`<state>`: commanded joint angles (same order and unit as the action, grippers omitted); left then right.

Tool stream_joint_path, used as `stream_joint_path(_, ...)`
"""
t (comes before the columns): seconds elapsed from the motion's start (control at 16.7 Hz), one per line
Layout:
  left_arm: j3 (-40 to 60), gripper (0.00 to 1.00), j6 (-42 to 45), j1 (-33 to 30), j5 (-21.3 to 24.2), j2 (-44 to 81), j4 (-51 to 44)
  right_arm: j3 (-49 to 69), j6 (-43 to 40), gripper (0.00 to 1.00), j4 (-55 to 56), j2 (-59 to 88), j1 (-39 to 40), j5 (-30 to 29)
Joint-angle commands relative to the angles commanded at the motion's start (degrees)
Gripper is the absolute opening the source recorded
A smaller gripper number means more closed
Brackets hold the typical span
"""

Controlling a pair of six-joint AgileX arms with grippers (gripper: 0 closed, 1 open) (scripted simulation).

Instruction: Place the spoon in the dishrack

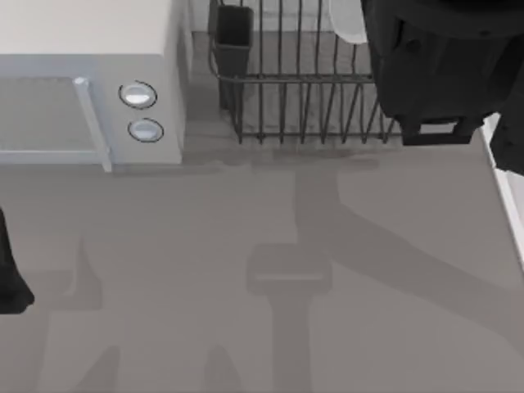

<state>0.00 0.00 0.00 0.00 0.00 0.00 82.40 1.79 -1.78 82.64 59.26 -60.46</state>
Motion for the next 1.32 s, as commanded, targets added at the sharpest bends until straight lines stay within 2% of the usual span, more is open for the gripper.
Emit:
stream_joint_path(0.48, 0.0, 1.00, 0.0, 0.0, 0.0, 0.0, 0.0, 0.0, 0.1, 0.00, 2.4, 2.3, -1.3, 1.0)
stream_joint_path(0.66, 0.0, 1.00, 0.0, 0.0, 0.0, 0.0, 0.0, -0.7, -0.1, 0.00, 9.9, 9.2, -5.2, 4.9)
stream_joint_path(1.08, 0.0, 1.00, 0.0, 0.0, 0.0, 0.0, 0.0, -4.6, -0.4, 0.00, 36.3, 29.5, -18.9, 18.3)
stream_joint_path(1.32, 0.0, 1.00, 0.0, 0.0, 0.0, 0.0, 0.0, -6.0, -0.8, 0.00, 41.9, 34.5, -23.0, 22.3)
